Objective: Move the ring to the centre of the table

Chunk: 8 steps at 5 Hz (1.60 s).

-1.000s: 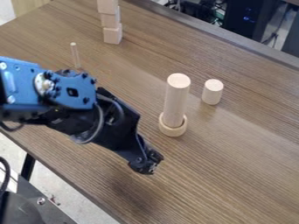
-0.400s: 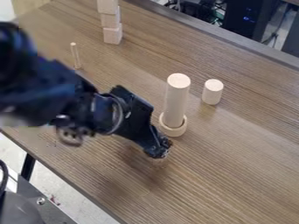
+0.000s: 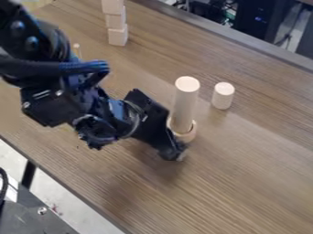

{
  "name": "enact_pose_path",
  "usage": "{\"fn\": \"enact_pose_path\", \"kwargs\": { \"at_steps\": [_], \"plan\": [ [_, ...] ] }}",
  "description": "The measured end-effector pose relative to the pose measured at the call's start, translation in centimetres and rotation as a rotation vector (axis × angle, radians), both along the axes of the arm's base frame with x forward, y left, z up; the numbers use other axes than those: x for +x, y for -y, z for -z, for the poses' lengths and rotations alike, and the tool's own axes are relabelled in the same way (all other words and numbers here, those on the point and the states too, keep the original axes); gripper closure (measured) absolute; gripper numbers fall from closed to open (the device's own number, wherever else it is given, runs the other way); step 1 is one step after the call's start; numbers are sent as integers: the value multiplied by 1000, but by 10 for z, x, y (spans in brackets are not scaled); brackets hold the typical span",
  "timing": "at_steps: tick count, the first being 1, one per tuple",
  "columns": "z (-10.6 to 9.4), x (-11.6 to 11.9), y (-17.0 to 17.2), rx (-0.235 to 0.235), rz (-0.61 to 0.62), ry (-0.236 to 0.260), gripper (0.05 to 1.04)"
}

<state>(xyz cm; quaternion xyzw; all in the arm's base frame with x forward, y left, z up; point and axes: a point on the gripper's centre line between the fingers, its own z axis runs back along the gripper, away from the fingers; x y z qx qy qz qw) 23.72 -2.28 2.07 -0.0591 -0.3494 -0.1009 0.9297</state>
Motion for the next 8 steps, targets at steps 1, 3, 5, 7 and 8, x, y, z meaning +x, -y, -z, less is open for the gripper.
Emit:
{"fn": "enact_pose_path", "kwargs": {
  "at_steps": [1,3,5,7,8],
  "plan": [
    [1,6,4,-6,14,17,85],
    [4,19,7,-8,14,37,133],
    [5,20,4,26,23,34,343],
    [-28,11,7,-3,51,70,343],
    [-50,8,9,-27,53,111,343]
  ]
}}
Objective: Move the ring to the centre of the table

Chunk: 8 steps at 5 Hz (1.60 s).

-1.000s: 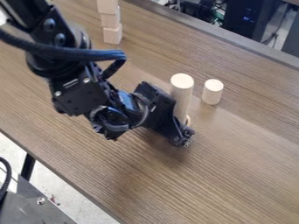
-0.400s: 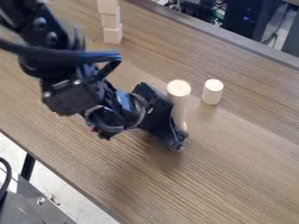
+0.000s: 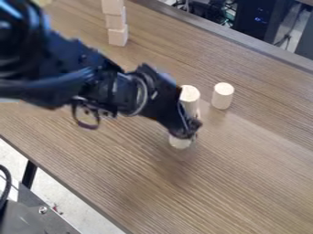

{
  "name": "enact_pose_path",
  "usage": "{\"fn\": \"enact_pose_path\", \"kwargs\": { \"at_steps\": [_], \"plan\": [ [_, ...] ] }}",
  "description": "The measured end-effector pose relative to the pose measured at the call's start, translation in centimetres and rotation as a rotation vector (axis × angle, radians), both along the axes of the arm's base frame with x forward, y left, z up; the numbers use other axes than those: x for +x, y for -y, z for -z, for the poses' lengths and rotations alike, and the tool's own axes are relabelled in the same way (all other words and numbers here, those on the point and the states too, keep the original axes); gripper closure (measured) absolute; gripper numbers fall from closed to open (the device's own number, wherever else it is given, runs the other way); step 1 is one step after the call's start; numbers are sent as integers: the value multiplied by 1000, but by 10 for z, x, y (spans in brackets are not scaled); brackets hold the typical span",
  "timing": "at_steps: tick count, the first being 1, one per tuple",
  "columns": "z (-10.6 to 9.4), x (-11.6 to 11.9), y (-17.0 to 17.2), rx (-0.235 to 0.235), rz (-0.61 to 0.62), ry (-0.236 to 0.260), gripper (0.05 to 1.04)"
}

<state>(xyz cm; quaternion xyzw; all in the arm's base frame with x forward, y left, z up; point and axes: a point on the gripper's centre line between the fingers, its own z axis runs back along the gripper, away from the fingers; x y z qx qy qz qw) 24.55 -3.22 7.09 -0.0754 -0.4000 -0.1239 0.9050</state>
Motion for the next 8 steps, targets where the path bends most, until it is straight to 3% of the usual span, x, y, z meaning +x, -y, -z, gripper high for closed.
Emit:
{"fn": "enact_pose_path", "kwargs": {
  "at_steps": [2,6,7,8],
  "plan": [
    [-25,-7,1,-13,19,50,343],
    [-96,-7,-12,-101,-21,161,343],
    [-93,0,-34,-100,-72,145,343],
    [-85,12,-61,-69,-121,132,343]
  ]
}}
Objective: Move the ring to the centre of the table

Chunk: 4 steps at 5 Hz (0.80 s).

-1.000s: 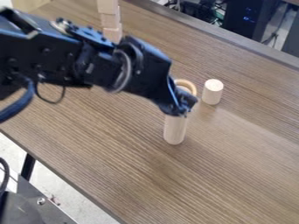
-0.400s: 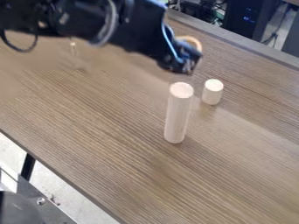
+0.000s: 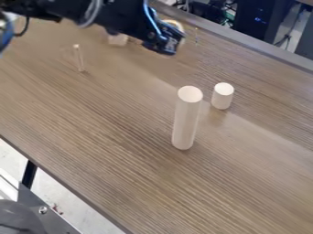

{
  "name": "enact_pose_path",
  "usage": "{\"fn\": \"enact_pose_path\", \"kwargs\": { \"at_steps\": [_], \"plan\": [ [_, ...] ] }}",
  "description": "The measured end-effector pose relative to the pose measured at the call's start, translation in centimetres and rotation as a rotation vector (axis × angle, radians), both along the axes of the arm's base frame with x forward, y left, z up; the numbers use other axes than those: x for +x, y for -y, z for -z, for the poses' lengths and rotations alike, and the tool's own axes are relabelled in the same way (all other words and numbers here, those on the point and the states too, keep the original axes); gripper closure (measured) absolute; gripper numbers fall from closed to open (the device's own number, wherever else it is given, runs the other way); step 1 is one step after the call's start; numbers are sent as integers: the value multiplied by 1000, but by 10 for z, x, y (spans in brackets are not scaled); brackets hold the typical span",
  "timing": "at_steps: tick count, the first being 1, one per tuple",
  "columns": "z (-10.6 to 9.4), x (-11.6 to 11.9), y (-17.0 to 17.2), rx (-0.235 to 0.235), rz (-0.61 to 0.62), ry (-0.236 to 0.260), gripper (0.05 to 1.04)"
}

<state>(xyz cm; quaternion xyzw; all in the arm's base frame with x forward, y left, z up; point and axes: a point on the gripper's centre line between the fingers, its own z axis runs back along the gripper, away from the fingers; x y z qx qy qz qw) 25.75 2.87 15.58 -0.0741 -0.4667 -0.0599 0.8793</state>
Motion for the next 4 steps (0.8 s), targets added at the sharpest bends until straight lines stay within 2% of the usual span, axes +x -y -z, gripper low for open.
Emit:
{"fn": "enact_pose_path", "kwargs": {
  "at_steps": [2,3,4],
  "plan": [
    [40,19,-34,104,-61,-104,343],
    [63,25,-44,167,-66,-163,343],
    [93,28,-50,210,-68,-224,343]
  ]
}}
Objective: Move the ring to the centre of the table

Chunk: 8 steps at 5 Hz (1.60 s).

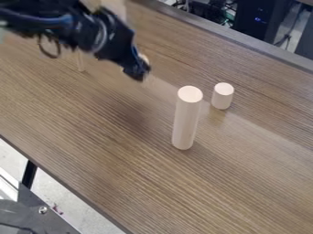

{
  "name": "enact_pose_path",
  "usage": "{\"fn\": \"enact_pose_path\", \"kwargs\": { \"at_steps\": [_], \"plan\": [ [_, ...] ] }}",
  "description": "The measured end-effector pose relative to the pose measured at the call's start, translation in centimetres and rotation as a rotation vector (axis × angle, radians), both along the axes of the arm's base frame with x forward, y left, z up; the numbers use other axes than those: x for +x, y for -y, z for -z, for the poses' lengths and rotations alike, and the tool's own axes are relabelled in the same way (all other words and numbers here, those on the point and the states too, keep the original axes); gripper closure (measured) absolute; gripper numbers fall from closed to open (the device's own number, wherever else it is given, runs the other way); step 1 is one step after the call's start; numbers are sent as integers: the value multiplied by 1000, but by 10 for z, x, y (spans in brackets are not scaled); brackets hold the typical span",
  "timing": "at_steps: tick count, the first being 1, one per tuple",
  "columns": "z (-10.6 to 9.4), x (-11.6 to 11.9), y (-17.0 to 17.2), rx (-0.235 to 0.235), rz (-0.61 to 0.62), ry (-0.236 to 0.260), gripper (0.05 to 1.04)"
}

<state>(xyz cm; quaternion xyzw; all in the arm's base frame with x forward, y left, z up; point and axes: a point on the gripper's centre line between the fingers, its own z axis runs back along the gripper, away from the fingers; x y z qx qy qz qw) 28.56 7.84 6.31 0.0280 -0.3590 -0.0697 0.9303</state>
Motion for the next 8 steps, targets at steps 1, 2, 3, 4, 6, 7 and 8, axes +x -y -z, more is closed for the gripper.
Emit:
{"fn": "enact_pose_path", "kwargs": {
  "at_steps": [1,2,3,4,6,7,8],
  "plan": [
    [30,-3,0,4,9,-82,343],
    [42,-2,1,-15,9,-111,343],
    [43,-4,2,-43,6,-133,296],
    [28,-15,7,-71,18,-144,79],
    [-65,-41,2,-78,-1,-22,83],
    [-114,-64,-2,2,-29,-83,83],
    [-142,-102,-9,262,-15,-316,83]
  ]
}}
